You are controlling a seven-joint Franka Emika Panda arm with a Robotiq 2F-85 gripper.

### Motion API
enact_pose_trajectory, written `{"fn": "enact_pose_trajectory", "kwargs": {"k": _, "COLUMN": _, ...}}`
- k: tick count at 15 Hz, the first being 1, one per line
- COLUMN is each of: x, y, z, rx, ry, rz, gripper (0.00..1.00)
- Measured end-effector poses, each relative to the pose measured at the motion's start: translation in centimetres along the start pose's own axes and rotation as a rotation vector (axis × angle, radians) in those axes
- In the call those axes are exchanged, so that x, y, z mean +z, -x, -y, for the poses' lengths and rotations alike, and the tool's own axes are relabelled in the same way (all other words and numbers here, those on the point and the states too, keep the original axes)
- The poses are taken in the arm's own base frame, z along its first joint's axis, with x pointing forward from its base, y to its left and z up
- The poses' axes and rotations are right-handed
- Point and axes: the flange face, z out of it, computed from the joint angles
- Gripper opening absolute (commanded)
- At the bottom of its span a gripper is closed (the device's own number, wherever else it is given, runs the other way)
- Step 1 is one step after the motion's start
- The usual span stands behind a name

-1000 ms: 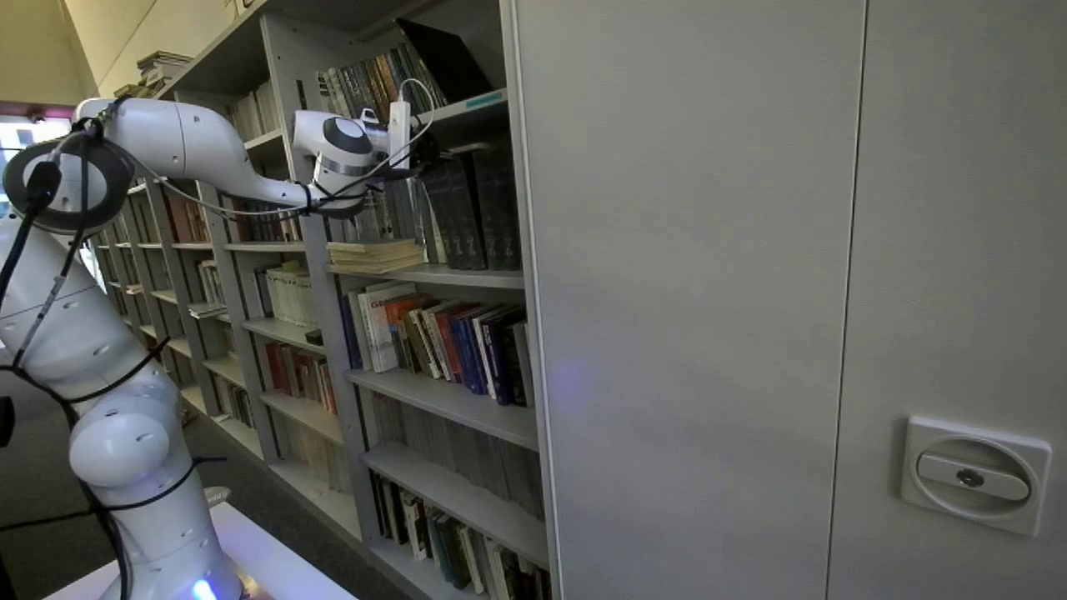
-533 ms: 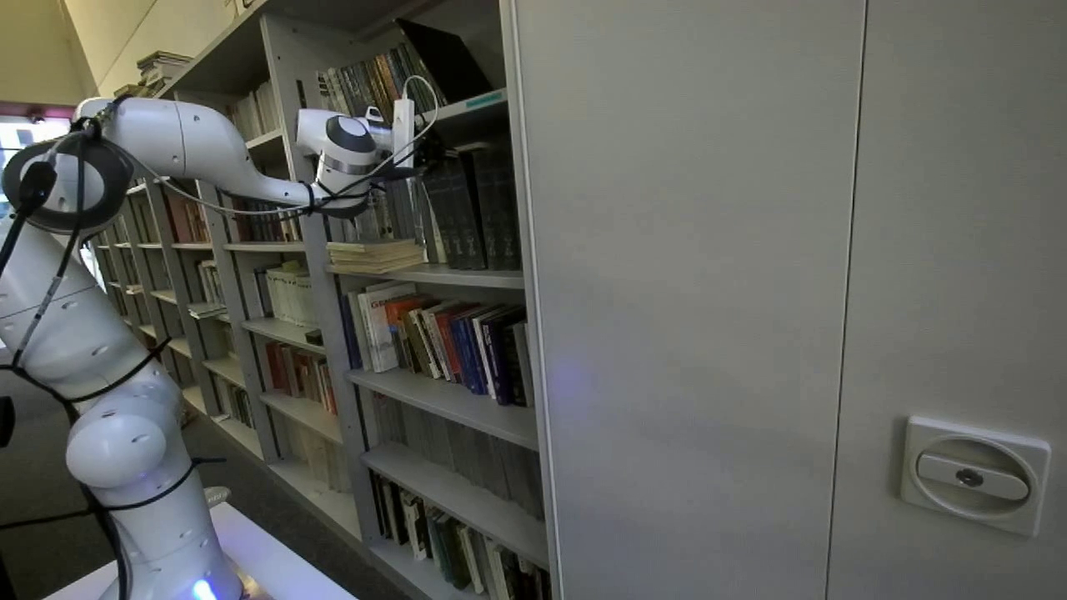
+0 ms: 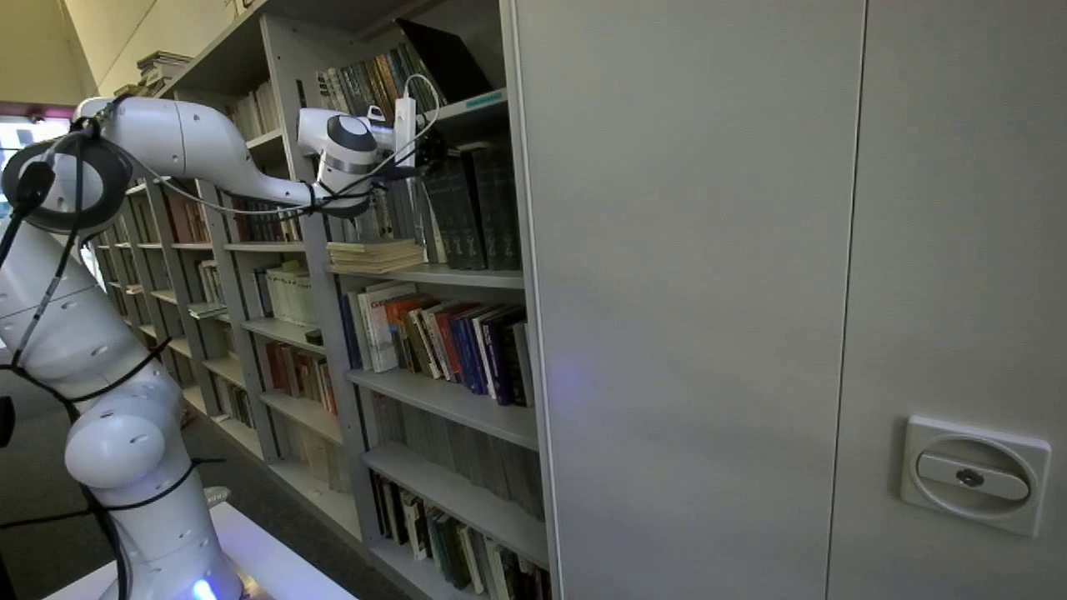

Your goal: Pick up the book on top of the pile of books on the bookshelf and then put it on top of the books that are arranged on the shelf

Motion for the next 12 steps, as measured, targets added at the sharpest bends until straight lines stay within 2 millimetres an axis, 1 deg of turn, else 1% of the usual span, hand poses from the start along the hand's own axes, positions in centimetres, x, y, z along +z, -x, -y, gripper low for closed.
{"fn": "enact_pose_trajectory", "kwargs": {"k": 7, "x": 0.06, "y": -0.29, "z": -0.42, "rx": -0.027, "ry": 0.017, "rz": 0.002, "gripper": 0.00}}
{"fn": "enact_pose_trajectory", "kwargs": {"k": 12, "x": 0.50, "y": -0.33, "z": -0.02, "rx": -0.036, "ry": 0.015, "rz": 0.006, "gripper": 0.00}}
